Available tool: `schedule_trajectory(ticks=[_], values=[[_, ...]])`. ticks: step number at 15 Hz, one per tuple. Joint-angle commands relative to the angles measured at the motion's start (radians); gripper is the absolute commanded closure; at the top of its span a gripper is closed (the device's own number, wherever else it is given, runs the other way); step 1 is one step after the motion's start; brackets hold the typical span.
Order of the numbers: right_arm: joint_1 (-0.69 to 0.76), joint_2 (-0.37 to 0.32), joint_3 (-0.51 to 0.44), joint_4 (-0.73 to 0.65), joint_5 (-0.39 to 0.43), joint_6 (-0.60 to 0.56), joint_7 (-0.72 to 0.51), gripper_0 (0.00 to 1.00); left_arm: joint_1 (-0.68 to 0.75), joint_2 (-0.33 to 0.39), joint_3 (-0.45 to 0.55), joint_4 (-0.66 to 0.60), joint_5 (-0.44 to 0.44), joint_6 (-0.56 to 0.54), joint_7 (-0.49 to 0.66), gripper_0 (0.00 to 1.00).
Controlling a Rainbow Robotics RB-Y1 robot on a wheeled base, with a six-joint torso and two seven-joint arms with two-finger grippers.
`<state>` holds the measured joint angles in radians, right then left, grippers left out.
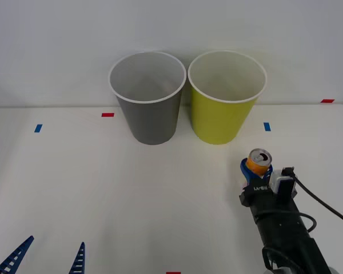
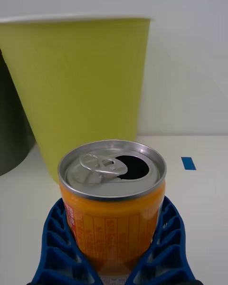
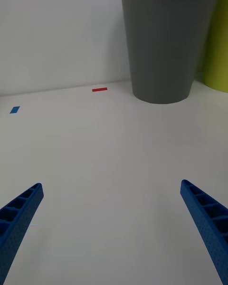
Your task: Put cans in the gray bin and PET bottles in the light green bin.
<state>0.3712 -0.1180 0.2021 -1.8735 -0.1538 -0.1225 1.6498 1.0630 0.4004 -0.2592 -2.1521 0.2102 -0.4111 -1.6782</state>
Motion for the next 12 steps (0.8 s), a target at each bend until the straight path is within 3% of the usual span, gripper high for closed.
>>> schedule_trajectory(ticks=[1, 9, 12], values=[[0.005, -0.035, -0.003, -0.214, -0.013, 0.261, -0.018, 1.00, 0.000, 0.000, 0.000, 0.000, 0.000, 0.000, 0.000, 0.00], [-0.097, -0.071, -0.006, -0.541, -0.012, 0.797, -0.093, 1.00, 0.000, 0.000, 0.000, 0.000, 0.000, 0.000, 0.000, 0.00], [-0.229, -0.072, 0.011, -0.602, 0.005, 0.994, -0.222, 1.00, 0.000, 0.000, 0.000, 0.000, 0.000, 0.000, 0.000, 0.00]])
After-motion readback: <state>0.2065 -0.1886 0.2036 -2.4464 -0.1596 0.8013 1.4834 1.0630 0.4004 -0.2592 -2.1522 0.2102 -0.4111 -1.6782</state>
